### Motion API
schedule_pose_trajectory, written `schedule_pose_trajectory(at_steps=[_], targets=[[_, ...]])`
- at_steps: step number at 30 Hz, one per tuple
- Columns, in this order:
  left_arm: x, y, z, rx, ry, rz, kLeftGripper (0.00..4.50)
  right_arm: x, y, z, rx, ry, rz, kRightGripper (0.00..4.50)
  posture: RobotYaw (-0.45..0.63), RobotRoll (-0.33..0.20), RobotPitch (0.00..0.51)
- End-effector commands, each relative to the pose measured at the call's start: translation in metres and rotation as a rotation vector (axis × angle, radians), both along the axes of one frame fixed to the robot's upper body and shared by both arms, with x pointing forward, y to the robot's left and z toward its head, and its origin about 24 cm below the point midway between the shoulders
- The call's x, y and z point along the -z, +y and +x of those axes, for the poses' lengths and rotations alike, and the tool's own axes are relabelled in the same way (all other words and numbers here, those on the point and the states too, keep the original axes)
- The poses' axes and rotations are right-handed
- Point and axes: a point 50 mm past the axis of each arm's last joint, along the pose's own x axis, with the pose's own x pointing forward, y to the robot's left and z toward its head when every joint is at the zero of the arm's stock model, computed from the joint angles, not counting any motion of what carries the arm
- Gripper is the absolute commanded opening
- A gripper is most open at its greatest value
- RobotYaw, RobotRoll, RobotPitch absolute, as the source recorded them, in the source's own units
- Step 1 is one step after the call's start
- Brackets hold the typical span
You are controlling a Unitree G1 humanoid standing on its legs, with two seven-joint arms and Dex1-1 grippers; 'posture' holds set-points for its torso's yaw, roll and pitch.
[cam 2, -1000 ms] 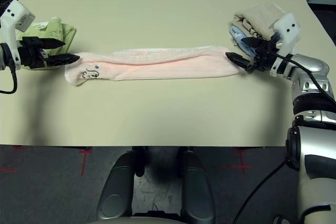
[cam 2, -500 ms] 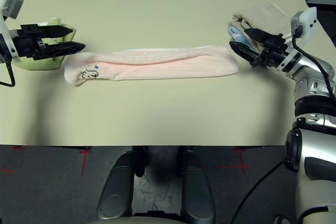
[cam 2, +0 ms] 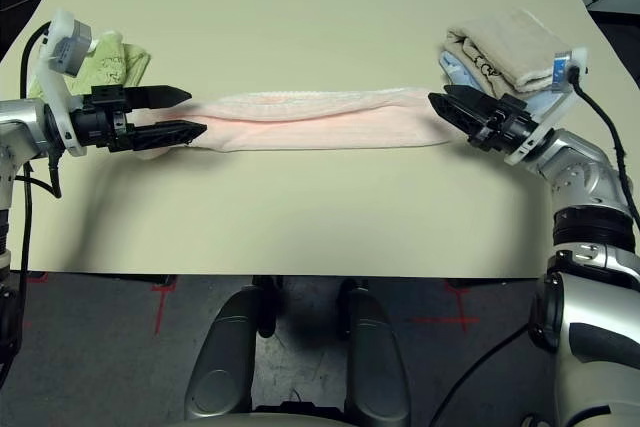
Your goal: Fold the towel and set it aside.
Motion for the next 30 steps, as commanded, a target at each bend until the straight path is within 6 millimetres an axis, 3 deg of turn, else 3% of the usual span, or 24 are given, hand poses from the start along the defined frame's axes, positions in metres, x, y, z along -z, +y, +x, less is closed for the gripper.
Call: schedule_pose_trajectory(at_steps=[1, 12, 23, 30], targets=[[0.007, 0.001, 0.008, -0.036, -0.041, 0.031, 4.5, 0.001, -0.008, -0.01, 0.019, 0.048, 0.006, 4.47, 0.05, 0.0, 0.275], [0.032, -0.016, 0.022, -0.13, -0.184, -0.021, 4.5, 0.018, -0.02, -0.032, 0.107, 0.162, 0.067, 4.47, 0.05, 0.0, 0.279], [0.044, -0.023, 0.022, -0.046, -0.216, 0.009, 4.5, 0.029, -0.019, -0.05, 0.139, 0.318, 0.147, 4.47, 0.05, 0.0, 0.282], [0.043, -0.02, 0.025, 0.0, -0.258, 0.068, 4.5, 0.037, 0.0, -0.043, 0.157, 0.408, 0.21, 4.47, 0.04, 0.0, 0.284]])
